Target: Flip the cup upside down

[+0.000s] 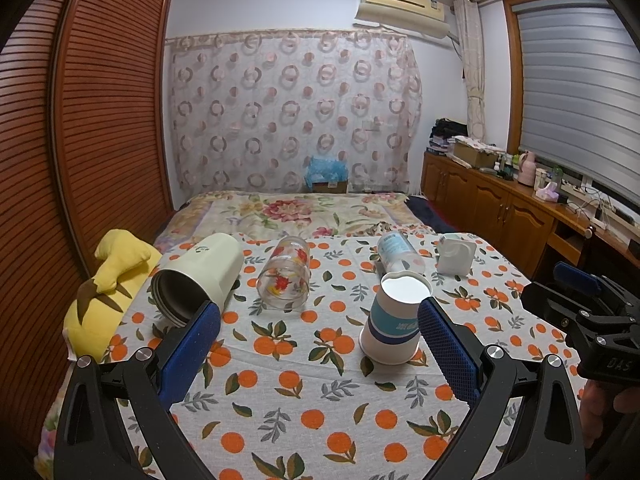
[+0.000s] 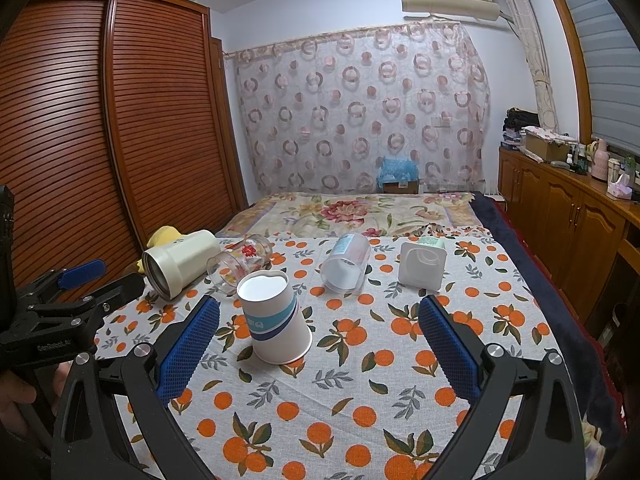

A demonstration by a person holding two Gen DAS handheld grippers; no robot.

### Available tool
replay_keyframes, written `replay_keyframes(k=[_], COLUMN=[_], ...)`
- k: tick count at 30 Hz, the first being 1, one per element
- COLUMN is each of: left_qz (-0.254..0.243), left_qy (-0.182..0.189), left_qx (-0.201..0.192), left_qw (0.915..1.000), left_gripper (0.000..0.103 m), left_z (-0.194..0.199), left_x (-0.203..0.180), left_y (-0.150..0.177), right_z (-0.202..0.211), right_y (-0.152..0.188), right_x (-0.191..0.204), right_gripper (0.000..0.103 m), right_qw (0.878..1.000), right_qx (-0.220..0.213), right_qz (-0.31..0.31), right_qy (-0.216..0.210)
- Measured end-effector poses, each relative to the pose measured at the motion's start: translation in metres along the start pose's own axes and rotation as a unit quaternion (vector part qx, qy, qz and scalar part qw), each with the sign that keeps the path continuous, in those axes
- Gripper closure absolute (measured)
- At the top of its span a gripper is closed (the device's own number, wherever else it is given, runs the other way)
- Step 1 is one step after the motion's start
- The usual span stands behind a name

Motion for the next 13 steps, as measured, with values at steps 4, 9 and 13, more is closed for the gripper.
replay_keyframes(k=[4, 9, 13], left_qz=[0.0, 0.0, 0.001], left_qy=[0.001, 0.0, 0.001], left_qx=[0.0, 0.0, -0.001], left_qw=[1.0, 1.0, 1.0], left_gripper=[0.008, 0.008, 0.008], left_z=[0.0001, 0.0, 0.0005], left_x=[0.0, 0.0001, -0.0004], left_y=[-0.0001, 0.0006, -0.0001], right_z=[0.0, 0.0001, -0.0001], right_y=[0.0001, 0.0001, 0.0001], right_x=[-0.0001, -0.0005, -0.0008], right_gripper=[0.003, 0.003, 0.003], right_qw=[1.0, 1.0, 1.0], right_qx=[0.0, 0.0, 0.0], right_qz=[-0.001, 0.0, 0.0], right_qy=[0.0, 0.0, 0.0])
Point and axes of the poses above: each gripper's, at about its wrist camera, not at the fingertips, and z roughly against the way its jaws point, x to its left, y to its underside, the point moved 4 cm from there along -z, roughly the way its jaws point, and after that the axes turned 15 degrees about -z, right-handed, at the moved point
